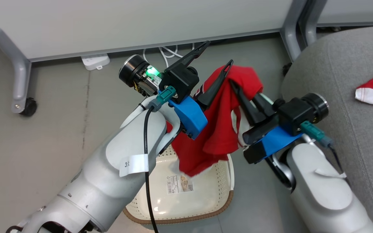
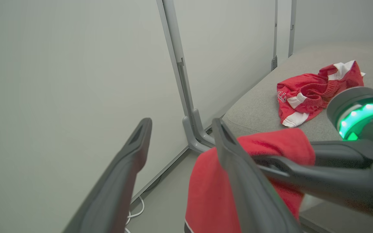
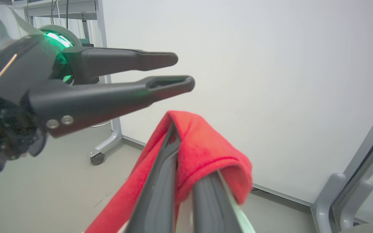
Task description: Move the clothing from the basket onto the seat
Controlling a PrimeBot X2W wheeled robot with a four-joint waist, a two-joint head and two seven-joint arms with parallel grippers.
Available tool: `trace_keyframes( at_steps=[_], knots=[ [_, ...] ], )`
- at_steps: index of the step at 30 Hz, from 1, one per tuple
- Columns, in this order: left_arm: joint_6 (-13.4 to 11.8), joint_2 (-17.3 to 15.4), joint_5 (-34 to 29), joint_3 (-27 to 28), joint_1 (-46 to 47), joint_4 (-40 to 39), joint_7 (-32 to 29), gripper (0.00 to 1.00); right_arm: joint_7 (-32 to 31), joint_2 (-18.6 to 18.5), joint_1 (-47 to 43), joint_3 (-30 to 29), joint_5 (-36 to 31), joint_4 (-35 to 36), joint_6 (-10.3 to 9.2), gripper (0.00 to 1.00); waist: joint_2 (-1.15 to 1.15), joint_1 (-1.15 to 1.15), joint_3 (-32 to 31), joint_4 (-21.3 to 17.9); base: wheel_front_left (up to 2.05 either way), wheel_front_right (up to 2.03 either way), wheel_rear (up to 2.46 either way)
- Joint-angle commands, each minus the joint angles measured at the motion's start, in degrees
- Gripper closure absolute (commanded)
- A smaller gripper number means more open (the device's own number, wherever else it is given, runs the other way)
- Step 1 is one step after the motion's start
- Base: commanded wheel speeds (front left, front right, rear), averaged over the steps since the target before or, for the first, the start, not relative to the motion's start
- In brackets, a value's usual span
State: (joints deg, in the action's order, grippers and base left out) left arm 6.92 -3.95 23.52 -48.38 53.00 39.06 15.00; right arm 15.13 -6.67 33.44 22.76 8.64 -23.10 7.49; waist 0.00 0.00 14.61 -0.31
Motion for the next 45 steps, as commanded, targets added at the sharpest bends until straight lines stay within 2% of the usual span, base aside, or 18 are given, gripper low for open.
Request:
trace_keyframes(
  at_steps=[1, 16, 25, 35, 45],
  knots=[
    [-0.22, -0.26, -0.37, 0.16, 0.70, -0.28, 0.26, 0.00, 0.02, -0.51, 1.11, -1.08, -0.41, 0.59, 0.01, 1.00, 0.00, 0.00, 1.29, -1.37, 0.00, 0.00, 0.00],
    [0.25, 0.15, -1.97, -3.08, 2.29, -1.31, 0.21, 0.00, 0.03, -1.66, 2.67, -14.03, -1.88, 5.26, 0.01, 1.00, 0.00, 0.00, 7.64, -9.93, 0.00, 0.00, 0.00],
    [0.56, 0.44, -2.32, -6.67, 2.94, -1.30, 0.14, 0.00, 0.03, -1.55, -0.20, -21.31, -2.30, 8.46, 0.01, 1.00, 0.00, 0.00, 10.74, -14.44, 0.00, 0.00, 0.00],
    [0.65, 0.59, -2.02, -10.20, 4.14, -1.18, -0.09, 0.00, 0.02, -1.18, -2.93, -28.43, -2.46, 11.20, 0.01, 1.00, 0.00, 0.00, 13.18, -17.05, 0.00, 0.00, 0.00],
    [0.58, 0.70, -1.44, -12.43, 4.85, -1.44, -0.01, 0.00, 0.03, -0.66, -5.30, -31.64, -2.99, 12.88, 0.01, 1.00, 0.00, 0.00, 14.32, -17.72, 0.00, 0.00, 0.00]
  ],
)
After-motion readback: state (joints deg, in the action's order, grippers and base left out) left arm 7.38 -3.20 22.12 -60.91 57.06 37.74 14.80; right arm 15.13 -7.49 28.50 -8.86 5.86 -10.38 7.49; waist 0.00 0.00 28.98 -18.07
